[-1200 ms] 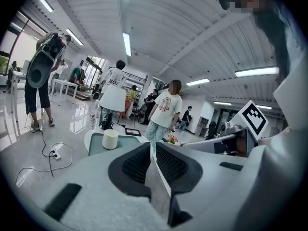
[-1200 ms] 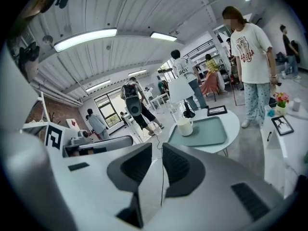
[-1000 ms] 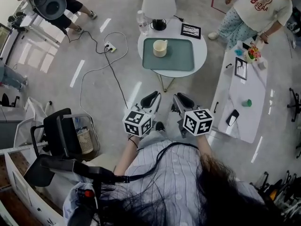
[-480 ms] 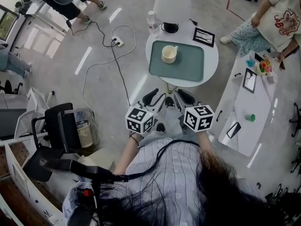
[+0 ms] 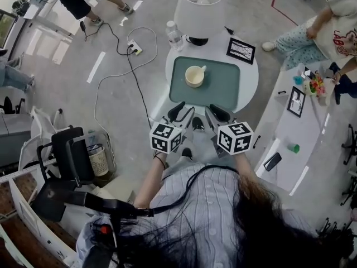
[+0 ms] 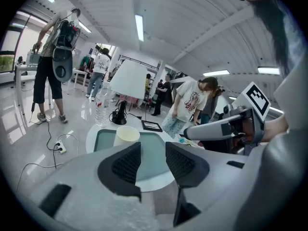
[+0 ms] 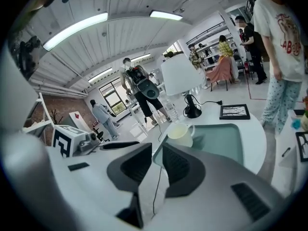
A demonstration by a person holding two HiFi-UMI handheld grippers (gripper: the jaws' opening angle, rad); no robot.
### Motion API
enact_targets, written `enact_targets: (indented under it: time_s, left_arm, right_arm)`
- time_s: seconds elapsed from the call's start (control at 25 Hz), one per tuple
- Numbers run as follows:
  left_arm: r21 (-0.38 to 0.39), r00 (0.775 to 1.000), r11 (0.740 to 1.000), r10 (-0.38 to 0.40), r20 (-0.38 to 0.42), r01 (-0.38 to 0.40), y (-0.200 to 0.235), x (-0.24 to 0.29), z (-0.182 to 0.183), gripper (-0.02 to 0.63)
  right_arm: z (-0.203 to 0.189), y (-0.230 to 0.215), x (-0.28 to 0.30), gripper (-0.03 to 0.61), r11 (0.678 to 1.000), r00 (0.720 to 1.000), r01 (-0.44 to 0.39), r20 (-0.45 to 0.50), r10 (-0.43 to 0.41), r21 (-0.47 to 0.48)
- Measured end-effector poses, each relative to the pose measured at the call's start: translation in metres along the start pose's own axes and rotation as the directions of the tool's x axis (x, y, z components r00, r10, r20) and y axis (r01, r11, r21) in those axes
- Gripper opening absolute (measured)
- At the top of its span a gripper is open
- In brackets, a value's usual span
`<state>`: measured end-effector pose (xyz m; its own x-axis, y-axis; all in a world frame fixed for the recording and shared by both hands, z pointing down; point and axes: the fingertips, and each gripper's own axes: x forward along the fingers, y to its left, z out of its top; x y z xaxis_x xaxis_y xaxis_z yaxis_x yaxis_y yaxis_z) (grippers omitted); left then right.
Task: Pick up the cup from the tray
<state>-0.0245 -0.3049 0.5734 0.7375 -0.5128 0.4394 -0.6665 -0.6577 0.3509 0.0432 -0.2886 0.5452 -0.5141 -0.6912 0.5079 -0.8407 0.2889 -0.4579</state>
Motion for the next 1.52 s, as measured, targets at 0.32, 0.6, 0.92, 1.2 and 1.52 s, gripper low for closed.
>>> enact_targets:
  time_s: [0.32,0.6,0.92,1.2,1.52]
  left_arm:
    - [-0.023,0.999,0.999,0.036,-0.011,-0.036,0.04,0.056,0.002,0.255]
    - [0.025,0.996,0.999,0.042,-0.073,-0.04,0.06,0.095,-0.009,0.342]
    - [0.037,0.993,0.997,0.073,-0.088,-0.07,0.083,0.127,-0.021,0.434]
    - [0.073,0.991,0.996,0.068,-0.113,-0.06,0.095,0.153,-0.025,0.456]
    - [0.076,0.992,0.996,0.057,-0.112,-0.049,0.096,0.169,-0.03,0.463]
  right_arm:
    - [0.008,-0.041,0.018,0.083,1.0,0.999,0.008,-0.053,-0.007,0.019]
    - [0.01,-0.064,0.034,0.083,0.999,0.996,0.016,-0.09,-0.014,0.028]
    - [0.014,-0.078,0.044,0.083,0.999,0.993,0.029,-0.113,-0.024,0.038]
    - [0.007,-0.085,0.045,0.083,0.997,0.989,0.053,-0.138,-0.045,0.054]
    - [0.002,-0.093,0.043,0.083,0.993,0.985,0.091,-0.151,-0.077,0.082]
